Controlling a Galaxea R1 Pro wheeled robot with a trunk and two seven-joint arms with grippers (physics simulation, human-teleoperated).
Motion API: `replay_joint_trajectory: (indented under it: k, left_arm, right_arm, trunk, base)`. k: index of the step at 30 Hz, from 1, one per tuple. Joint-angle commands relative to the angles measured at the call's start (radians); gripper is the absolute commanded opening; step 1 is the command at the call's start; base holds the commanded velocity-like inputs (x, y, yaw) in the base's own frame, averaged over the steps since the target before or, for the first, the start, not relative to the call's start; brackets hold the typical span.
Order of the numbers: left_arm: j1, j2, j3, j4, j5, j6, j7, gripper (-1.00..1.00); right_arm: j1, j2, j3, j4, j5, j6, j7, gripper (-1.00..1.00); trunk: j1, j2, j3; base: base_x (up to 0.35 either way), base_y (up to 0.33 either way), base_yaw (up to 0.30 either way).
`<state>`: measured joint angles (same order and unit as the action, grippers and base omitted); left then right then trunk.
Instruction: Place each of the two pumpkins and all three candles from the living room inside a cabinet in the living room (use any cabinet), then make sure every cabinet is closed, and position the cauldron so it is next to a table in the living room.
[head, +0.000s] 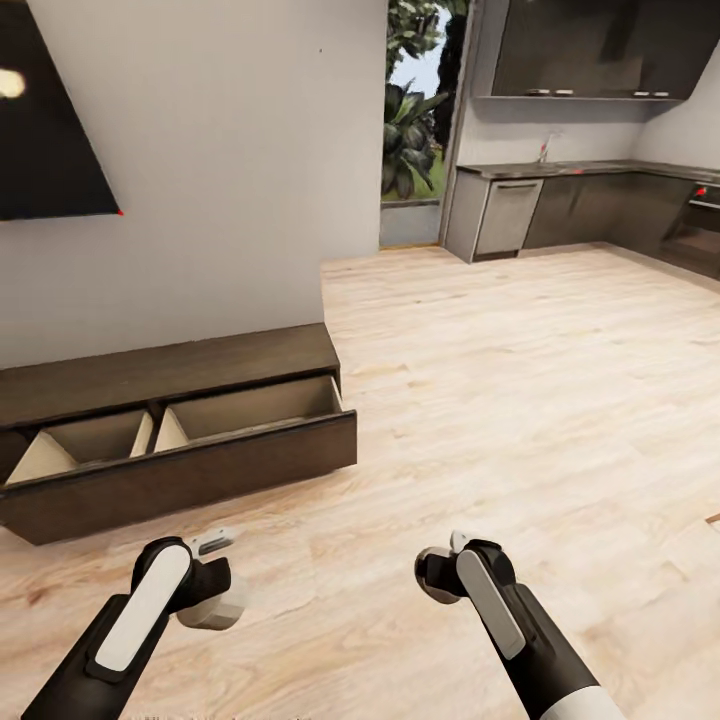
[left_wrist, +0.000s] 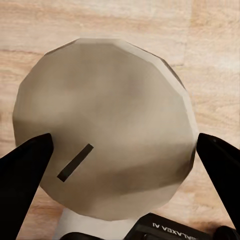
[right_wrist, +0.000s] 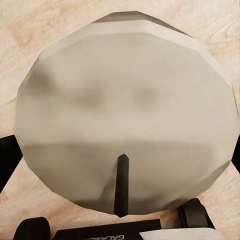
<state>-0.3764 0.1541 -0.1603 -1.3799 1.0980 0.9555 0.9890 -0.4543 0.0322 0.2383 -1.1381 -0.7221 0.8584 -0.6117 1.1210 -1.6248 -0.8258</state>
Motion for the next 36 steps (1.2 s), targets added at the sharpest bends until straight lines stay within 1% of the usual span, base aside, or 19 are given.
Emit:
replay_joint_trajectory:
  k: [1,31,36]
  left_arm:
    - [-0.001,0.001,-0.002,-0.001,0.008,0.002,0.011,-1.00]
    - [-0.001,0.001,-0.002,-0.001,0.007,0.003,0.017,-1.00]
    - [-0.001,0.002,-0.002,-0.001,0.007,0.004,0.016,-1.00]
  right_arm:
    - [-0.001,0.000,0.001,-0.001,-0.011,0.001,-0.011,-1.00]
    - [-0.001,-0.002,-0.002,-0.005,-0.019,0.017,-0.022,-1.00]
    - [-0.001,0.000,-0.002,-0.003,-0.014,0.018,-0.022,-1.00]
  trunk:
    - [-0.004,0.007,0.002]
    - [-0.119,0.217,0.096]
    - [-0.138,0.252,0.112]
  base:
    - [0.000,0.000,0.290]
    - [0.000,0.000,0.290]
    - [0.000,0.000,0.284]
